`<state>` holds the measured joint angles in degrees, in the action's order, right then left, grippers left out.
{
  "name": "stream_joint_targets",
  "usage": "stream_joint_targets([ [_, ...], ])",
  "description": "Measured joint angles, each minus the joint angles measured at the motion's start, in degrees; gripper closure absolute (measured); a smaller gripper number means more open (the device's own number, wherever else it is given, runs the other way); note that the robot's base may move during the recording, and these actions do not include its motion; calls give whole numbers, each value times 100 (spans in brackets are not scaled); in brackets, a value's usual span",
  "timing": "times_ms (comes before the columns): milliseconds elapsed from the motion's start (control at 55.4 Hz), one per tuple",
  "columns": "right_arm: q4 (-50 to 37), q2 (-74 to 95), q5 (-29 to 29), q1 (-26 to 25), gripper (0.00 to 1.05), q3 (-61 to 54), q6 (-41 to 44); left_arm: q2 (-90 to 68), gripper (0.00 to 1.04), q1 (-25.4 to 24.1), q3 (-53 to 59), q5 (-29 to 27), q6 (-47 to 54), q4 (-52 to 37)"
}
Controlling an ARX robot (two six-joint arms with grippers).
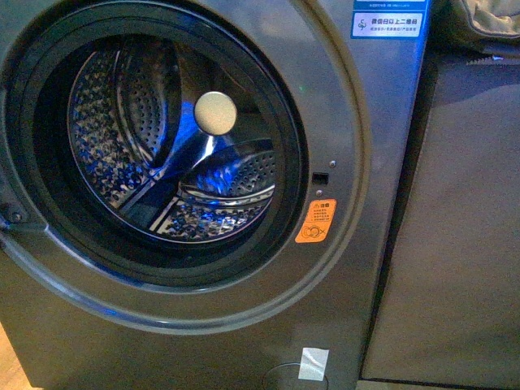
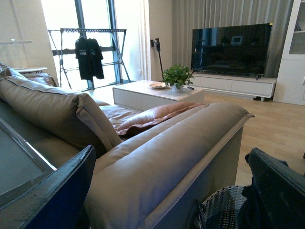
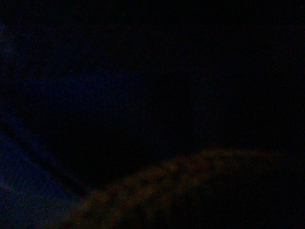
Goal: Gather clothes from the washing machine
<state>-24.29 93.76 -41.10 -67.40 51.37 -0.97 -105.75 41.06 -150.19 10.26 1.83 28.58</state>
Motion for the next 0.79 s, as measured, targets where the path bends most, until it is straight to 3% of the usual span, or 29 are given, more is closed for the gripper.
stream_joint_targets([
  [126, 603, 584, 46, -105, 93, -31, 26, 0, 7, 0, 0, 0, 0, 0],
  [289, 761, 907, 70, -59, 90, -59, -92, 0, 7, 0, 0, 0, 0, 0],
  [795, 1128, 269, -190, 162, 6, -61, -546, 0, 7, 0, -2, 0, 0, 0],
])
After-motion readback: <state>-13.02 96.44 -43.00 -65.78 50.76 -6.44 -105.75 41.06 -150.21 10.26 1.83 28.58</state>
